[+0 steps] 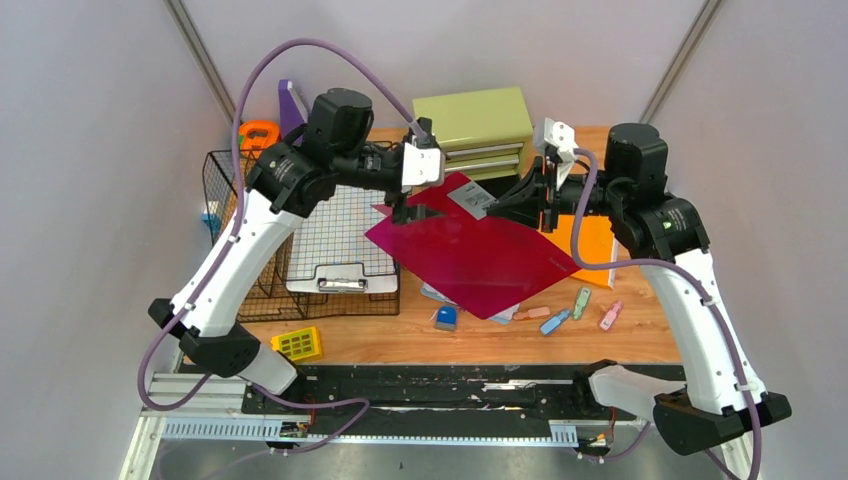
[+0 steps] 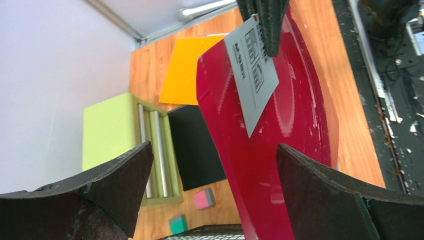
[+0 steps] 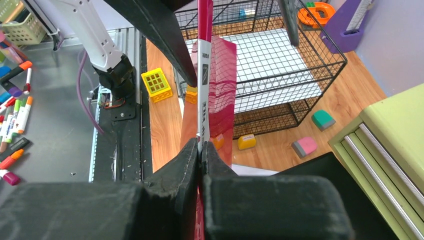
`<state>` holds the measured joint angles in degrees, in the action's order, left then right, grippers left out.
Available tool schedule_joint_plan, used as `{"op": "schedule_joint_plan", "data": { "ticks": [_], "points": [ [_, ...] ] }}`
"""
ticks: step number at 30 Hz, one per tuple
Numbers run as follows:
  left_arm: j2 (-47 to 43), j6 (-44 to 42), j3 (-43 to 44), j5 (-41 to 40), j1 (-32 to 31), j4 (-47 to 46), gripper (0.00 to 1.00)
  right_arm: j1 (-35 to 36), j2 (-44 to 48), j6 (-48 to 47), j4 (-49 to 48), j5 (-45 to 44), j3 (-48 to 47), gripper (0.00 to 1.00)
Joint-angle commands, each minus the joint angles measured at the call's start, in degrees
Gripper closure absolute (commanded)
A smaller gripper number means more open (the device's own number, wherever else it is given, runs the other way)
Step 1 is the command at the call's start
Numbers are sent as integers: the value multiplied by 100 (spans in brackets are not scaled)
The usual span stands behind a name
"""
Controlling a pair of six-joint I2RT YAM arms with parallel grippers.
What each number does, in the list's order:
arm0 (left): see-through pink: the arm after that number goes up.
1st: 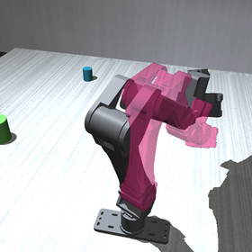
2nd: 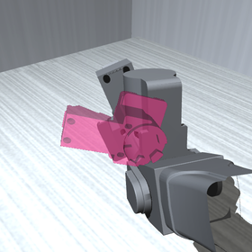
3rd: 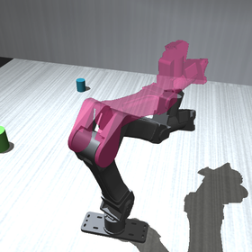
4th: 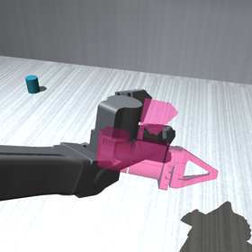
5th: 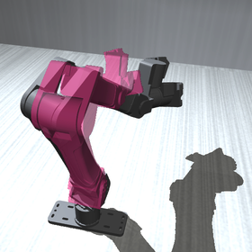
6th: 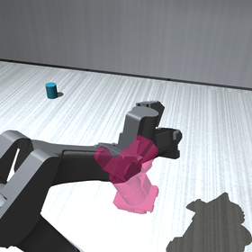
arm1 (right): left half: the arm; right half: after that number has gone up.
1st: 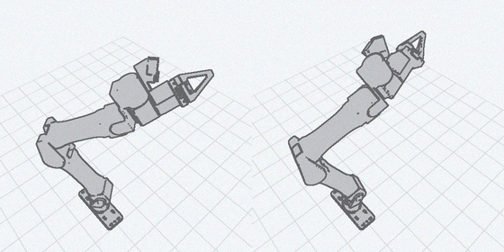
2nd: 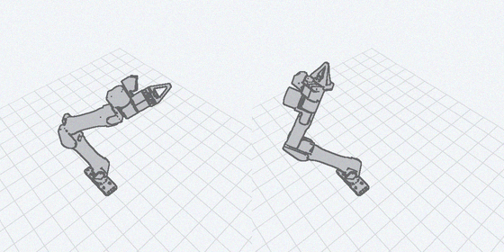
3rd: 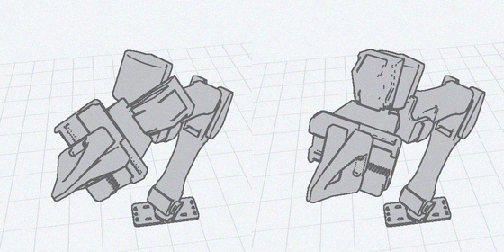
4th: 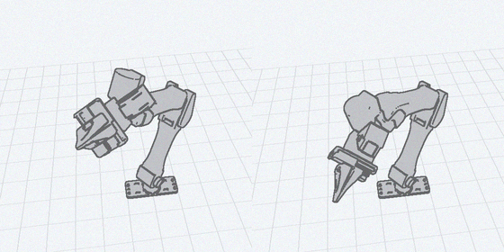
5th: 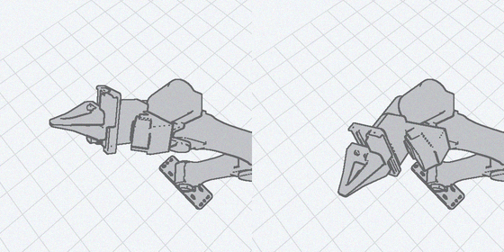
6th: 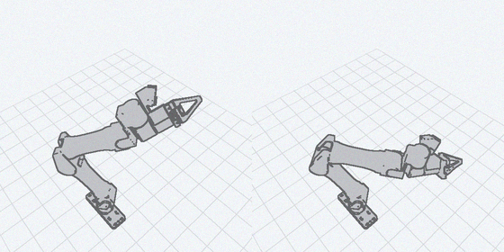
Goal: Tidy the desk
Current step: Place the folder in the storage box.
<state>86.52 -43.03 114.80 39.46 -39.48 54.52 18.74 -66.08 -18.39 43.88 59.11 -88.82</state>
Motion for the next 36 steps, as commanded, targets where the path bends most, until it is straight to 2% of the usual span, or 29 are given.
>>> {"op": "schedule_joint_plan", "data": {
  "ticks": [1, 4, 7, 8, 9, 10, 11, 12, 14, 15, 16, 17, 18, 19, 20, 28, 32, 36],
  "points": [
    [157, -302, -12, 661, -143, 236, 0, 232, -4, -426, 207, -213, 15, 100],
    [276, -249, -3, 780, -314, 248, 5, 319, 2, -543, 275, -468, -7, 100],
    [403, -161, 11, 820, -417, 245, 26, 332, 70, -559, 265, -877, -66, 100],
    [420, -100, -3, 877, -450, 244, 43, 342, 100, -560, 270, -1015, -104, 100],
    [443, -61, -7, 900, -461, 230, 51, 334, 135, -572, 270, -1158, -131, 100],
    [451, 56, -34, 933, -481, 197, 66, 332, 194, -588, 270, -1279, -171, 100],
    [448, 140, -49, 954, -499, 89, 74, 332, 253, -609, 268, -1387, -184, 100],
    [430, 322, -73, 979, -503, -86, 90, 334, 309, -606, 237, -1571, -191, 100],
    [354, 752, -110, 969, -503, -489, 100, 325, 421, -476, 125, -1905, -197, 100],
    [329, 1026, -100, 959, -502, -606, 100, 319, 472, -417, 54, -2143, -196, 95],
    [293, 1148, -20, 914, -500, -754, 100, 304, 514, -385, -2, -2355, -193, 79],
    [281, 1394, 93, 875, -495, -805, 100, 267, 568, -347, -55, -2565, -178, 55],
    [248, 1499, 146, 794, -484, -909, 100, 223, 616, -289, -91, -2749, -160, 40],
    [227, 1692, 218, 780, -449, -957, 100, 160, 663, -253, -105, -2902, -154, 31],
    [182, 1780, 249, 795, -412, -1043, 100, 122, 716, -226, -103, -2998, -142, 25],
    [-239, 2680, 147, 1313, 532, -1661, 100, -281, 1325, -119, -193, -3445, 177, 14],
    [-510, 3295, -56, 1864, 1093, -2056, 100, -395, 1439, -158, -231, -3662, 338, 13],
    [-710, 3221, -89, 2248, 1410, -1914, 100, -451, 1417, -119, -297, -3648, 430, 12]
  ]
}}
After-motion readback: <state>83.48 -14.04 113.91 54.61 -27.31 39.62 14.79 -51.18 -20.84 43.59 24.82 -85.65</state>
